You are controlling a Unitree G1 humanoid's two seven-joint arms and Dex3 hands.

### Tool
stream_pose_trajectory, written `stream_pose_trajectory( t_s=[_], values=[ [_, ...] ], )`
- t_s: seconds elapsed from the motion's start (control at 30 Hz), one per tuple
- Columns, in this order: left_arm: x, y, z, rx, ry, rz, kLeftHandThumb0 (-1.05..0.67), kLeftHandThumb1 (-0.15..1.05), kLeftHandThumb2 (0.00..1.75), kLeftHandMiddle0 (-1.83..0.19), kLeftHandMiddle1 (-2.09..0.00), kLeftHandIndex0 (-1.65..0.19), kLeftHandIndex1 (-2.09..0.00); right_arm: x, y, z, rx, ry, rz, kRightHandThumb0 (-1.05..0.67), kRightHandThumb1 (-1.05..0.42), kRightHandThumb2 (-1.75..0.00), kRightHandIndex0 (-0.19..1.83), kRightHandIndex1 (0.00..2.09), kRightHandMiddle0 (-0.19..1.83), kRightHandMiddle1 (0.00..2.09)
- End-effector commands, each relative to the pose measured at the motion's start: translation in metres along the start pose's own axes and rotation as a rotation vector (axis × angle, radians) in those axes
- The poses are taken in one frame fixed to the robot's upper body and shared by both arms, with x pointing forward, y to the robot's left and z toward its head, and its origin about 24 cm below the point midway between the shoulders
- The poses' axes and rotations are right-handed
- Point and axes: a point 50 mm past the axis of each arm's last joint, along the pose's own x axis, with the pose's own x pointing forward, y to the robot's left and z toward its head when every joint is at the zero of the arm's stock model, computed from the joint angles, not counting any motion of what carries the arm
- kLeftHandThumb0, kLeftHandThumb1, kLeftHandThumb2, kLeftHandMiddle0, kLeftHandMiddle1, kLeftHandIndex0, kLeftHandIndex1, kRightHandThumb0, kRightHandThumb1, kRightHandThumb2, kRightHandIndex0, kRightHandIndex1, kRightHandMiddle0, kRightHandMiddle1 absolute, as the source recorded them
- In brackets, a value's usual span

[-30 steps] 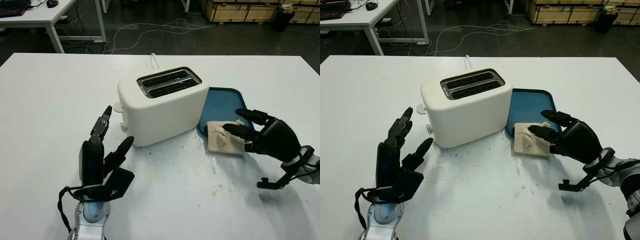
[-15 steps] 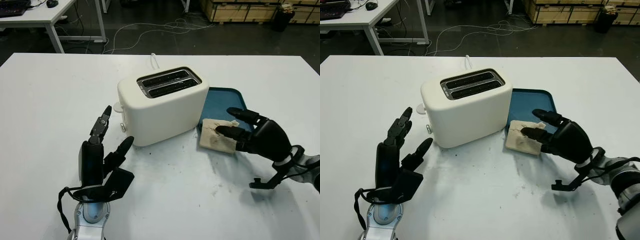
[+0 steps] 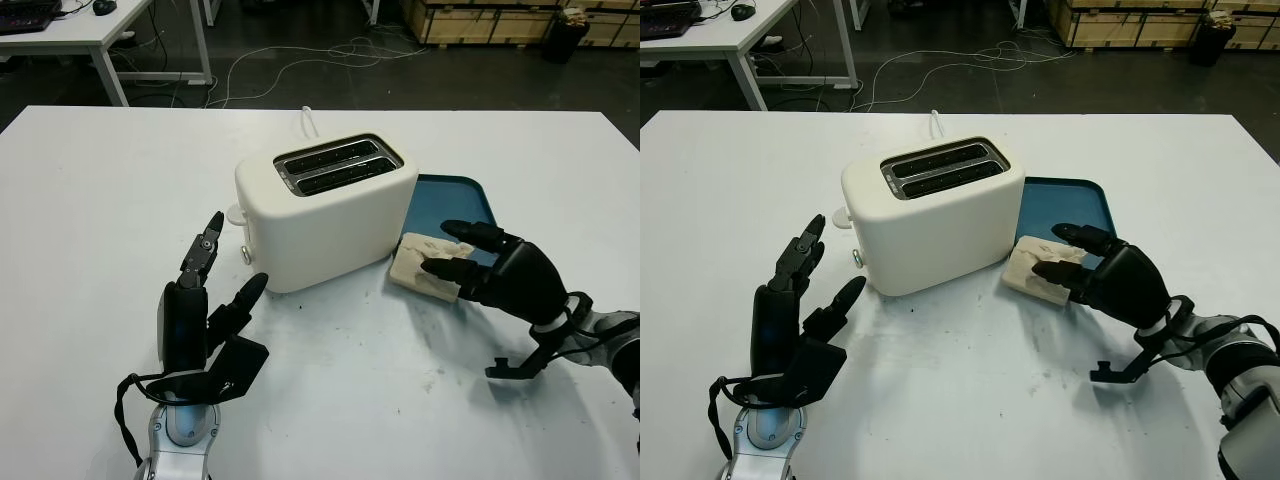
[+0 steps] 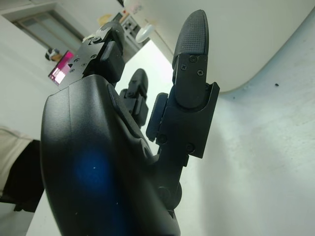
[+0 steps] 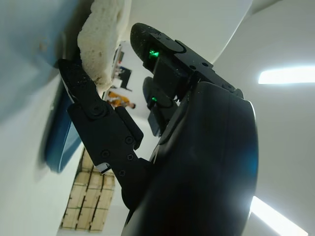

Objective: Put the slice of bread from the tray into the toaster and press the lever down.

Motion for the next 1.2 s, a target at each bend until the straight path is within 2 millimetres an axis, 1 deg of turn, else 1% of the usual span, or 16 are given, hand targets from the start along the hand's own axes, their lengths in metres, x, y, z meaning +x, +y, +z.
stream_pose_trajectory(
  t_s=[0.0,0.1,0.33,0.43,0.63,0.7,0.73,0.77,0.8,0.83,0.87,0.97,1.03,1.07,1.1,1.17],
  values=[
    [0.001,-0.001,0.001,-0.007,-0.004,0.000,-0.61,0.92,0.22,-0.46,0.00,-0.35,0.00,-0.003,0.007,0.006,0.000,-0.007,0.031,-0.28,-0.38,0.00,0.55,0.21,0.96,0.01],
    [0.001,0.000,0.001,-0.002,0.000,-0.003,-0.62,0.92,0.22,-0.46,0.00,-0.35,0.00,-0.001,0.008,0.006,-0.015,0.004,-0.005,-0.30,-0.40,-0.01,0.57,0.29,0.97,0.01],
    [0.001,0.000,0.001,-0.005,-0.004,-0.006,-0.61,0.92,0.22,-0.45,0.00,-0.34,0.00,0.004,0.007,0.008,-0.002,0.064,-0.107,-0.10,-0.48,-0.02,0.85,0.52,1.07,0.04],
    [0.001,-0.001,0.001,-0.009,-0.002,-0.008,-0.61,0.92,0.22,-0.45,0.00,-0.34,0.00,0.006,0.006,0.008,-0.021,0.080,-0.143,-0.10,-0.52,-0.02,0.95,0.54,1.11,0.05],
    [0.001,-0.001,0.001,0.005,-0.002,-0.008,-0.62,0.92,0.22,-0.46,-0.01,-0.35,0.00,0.013,0.004,0.010,-0.002,0.092,-0.178,-0.19,-0.53,-0.01,1.09,0.55,1.20,0.06],
    [0.000,-0.001,0.000,-0.007,0.000,-0.011,-0.62,0.92,0.22,-0.45,0.00,-0.34,0.00,0.016,0.003,0.011,-0.027,0.095,-0.209,-0.20,-0.52,0.00,1.24,0.64,1.32,0.11],
    [0.000,-0.001,0.000,-0.011,0.000,-0.013,-0.61,0.92,0.22,-0.45,0.00,-0.34,0.00,0.017,0.003,0.011,-0.038,0.097,-0.220,-0.22,-0.52,0.00,1.32,0.78,1.43,0.14],
    [0.000,-0.001,0.000,-0.011,0.001,-0.012,-0.60,0.92,0.22,-0.45,0.00,-0.34,0.00,0.018,0.002,0.010,-0.048,0.099,-0.228,-0.24,-0.53,0.00,1.31,1.02,1.50,0.21],
    [0.000,-0.001,0.000,-0.011,0.000,-0.010,-0.61,0.92,0.22,-0.45,0.00,-0.34,0.00,0.020,0.001,0.010,-0.055,0.104,-0.236,-0.25,-0.56,-0.01,1.30,1.29,1.54,0.35],
    [0.000,-0.001,0.000,-0.011,0.001,-0.009,-0.60,0.92,0.22,-0.45,0.00,-0.34,0.00,0.021,0.000,0.010,-0.067,0.108,-0.241,-0.26,-0.57,-0.01,1.29,1.42,1.56,0.43],
    [0.000,-0.001,0.000,-0.011,0.001,-0.009,-0.60,0.92,0.21,-0.45,0.00,-0.34,0.00,0.022,-0.001,0.010,-0.081,0.113,-0.244,-0.28,-0.59,-0.01,1.28,1.50,1.56,0.48],
    [0.001,-0.001,0.000,-0.013,0.002,-0.010,-0.61,0.92,0.21,-0.45,0.00,-0.34,0.00,0.025,-0.004,0.009,-0.096,0.139,-0.232,-0.31,-0.66,-0.03,1.26,1.55,1.56,0.52],
    [0.001,-0.001,0.000,-0.013,0.002,-0.010,-0.61,0.92,0.22,-0.45,0.00,-0.34,0.00,0.027,-0.007,0.010,-0.072,0.160,-0.235,-0.29,-0.69,-0.02,1.23,1.58,1.55,0.52],
    [0.001,-0.001,0.000,-0.010,0.004,-0.011,-0.62,0.92,0.22,-0.45,0.00,-0.34,0.00,0.029,-0.010,0.011,-0.052,0.165,-0.238,-0.24,-0.68,-0.01,1.22,1.61,1.56,0.53],
    [0.001,-0.001,0.000,-0.009,0.005,-0.010,-0.62,0.92,0.22,-0.45,0.00,-0.34,0.00,0.031,-0.012,0.012,-0.036,0.172,-0.240,-0.16,-0.68,-0.01,1.18,1.65,1.52,0.58],
    [0.001,-0.001,0.000,-0.008,0.003,-0.010,-0.62,0.92,0.22,-0.45,0.00,-0.34,0.00,0.034,-0.017,0.013,-0.015,0.189,-0.234,-0.10,-0.69,0.00,1.16,1.67,1.44,0.71]
  ],
)
